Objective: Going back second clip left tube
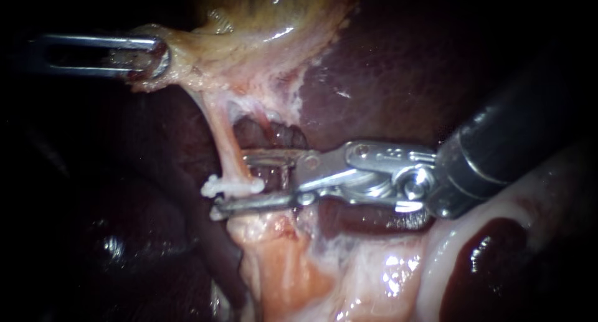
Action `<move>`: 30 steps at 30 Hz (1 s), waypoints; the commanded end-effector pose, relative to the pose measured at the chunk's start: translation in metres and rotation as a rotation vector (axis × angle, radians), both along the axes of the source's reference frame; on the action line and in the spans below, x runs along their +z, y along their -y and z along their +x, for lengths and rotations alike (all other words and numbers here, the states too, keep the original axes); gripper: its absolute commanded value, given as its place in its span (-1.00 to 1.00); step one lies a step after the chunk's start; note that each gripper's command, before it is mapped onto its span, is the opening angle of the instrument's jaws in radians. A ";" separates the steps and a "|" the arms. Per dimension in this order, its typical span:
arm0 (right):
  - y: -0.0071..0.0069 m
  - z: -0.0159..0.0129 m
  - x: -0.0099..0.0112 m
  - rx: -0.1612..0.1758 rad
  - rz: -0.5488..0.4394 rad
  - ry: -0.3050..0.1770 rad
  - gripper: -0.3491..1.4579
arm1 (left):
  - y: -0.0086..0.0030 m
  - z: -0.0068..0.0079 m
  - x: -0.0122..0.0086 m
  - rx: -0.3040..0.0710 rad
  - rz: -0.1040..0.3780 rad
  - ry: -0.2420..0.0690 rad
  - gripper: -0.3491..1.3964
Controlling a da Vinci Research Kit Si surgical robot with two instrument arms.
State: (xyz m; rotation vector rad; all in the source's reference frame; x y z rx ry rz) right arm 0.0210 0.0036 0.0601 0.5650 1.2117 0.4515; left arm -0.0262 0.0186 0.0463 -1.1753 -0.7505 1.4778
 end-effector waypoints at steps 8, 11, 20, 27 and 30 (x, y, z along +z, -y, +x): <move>-0.0010 -0.0083 -0.0031 -0.047 -0.130 -0.034 -0.06 | 0.0000 0.0002 0.0000 0.000 0.000 0.000 -1.00; -0.0016 -0.0118 -0.0039 -0.052 -0.167 -0.036 -0.06 | 0.0000 0.0001 0.0000 0.000 0.000 0.000 -1.00; -0.0016 -0.0156 -0.0044 -0.074 -0.198 -0.021 -0.06 | 0.0000 -0.0004 0.0002 -0.003 -0.001 -0.002 -1.00; -0.0016 -0.0158 -0.0044 -0.075 -0.198 -0.021 -0.06 | 0.0004 -0.0025 0.0026 -0.011 -0.013 -0.010 -1.00; -0.0016 -0.0158 -0.0044 -0.075 -0.198 -0.021 -0.06 | 0.0008 -0.0038 0.0041 -0.008 -0.025 -0.006 -1.00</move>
